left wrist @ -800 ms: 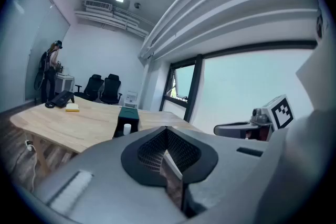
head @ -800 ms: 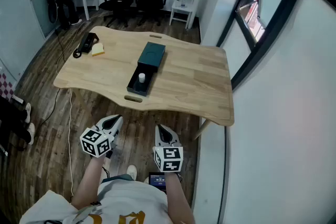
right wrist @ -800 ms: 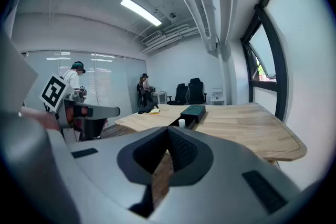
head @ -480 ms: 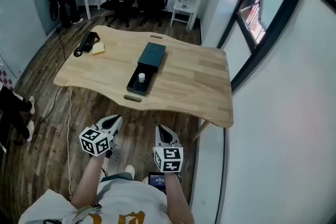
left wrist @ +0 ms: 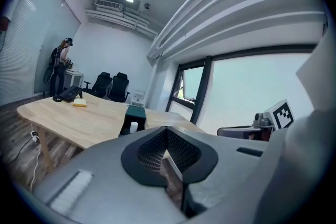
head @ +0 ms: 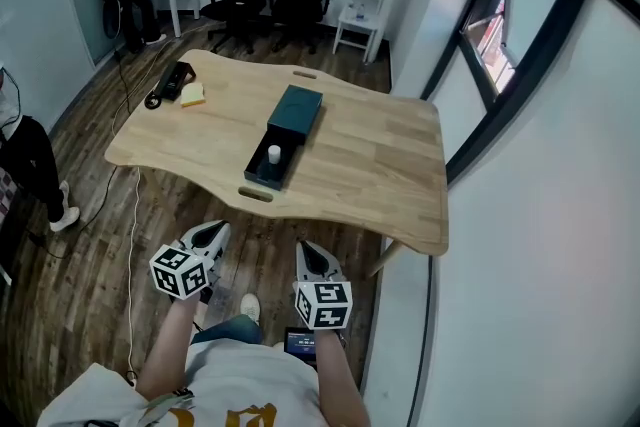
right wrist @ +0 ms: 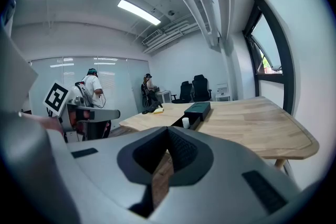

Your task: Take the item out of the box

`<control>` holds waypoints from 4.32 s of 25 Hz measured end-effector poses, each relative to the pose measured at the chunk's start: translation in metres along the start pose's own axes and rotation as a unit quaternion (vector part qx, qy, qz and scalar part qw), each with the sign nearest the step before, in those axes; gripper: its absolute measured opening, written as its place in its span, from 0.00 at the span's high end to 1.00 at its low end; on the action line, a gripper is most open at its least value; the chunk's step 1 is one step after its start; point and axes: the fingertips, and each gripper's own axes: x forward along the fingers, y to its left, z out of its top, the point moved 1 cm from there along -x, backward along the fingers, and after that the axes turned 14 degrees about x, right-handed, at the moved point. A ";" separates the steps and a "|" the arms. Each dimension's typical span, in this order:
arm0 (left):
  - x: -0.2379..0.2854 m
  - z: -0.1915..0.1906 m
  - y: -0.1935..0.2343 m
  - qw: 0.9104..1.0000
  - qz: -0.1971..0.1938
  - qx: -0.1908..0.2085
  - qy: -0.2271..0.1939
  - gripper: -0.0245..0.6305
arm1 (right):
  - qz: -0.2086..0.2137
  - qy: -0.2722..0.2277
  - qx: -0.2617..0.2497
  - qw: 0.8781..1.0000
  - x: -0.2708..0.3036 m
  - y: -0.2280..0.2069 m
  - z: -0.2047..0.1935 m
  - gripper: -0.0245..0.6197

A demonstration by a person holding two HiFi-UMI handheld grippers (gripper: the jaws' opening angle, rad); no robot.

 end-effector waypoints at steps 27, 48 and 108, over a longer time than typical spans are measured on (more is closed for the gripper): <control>0.279 0.024 0.215 0.995 -0.091 -0.004 0.029 0.96 | -0.080 0.011 0.024 0.996 0.299 -0.090 0.104 0.95; 0.313 0.031 0.217 0.993 -0.117 0.021 0.028 0.96 | -0.095 0.013 0.036 0.995 0.313 -0.117 0.104 0.95; 0.364 -0.118 0.148 0.907 -0.243 0.215 0.268 0.69 | -0.120 0.096 0.090 0.984 0.330 -0.187 0.033 0.95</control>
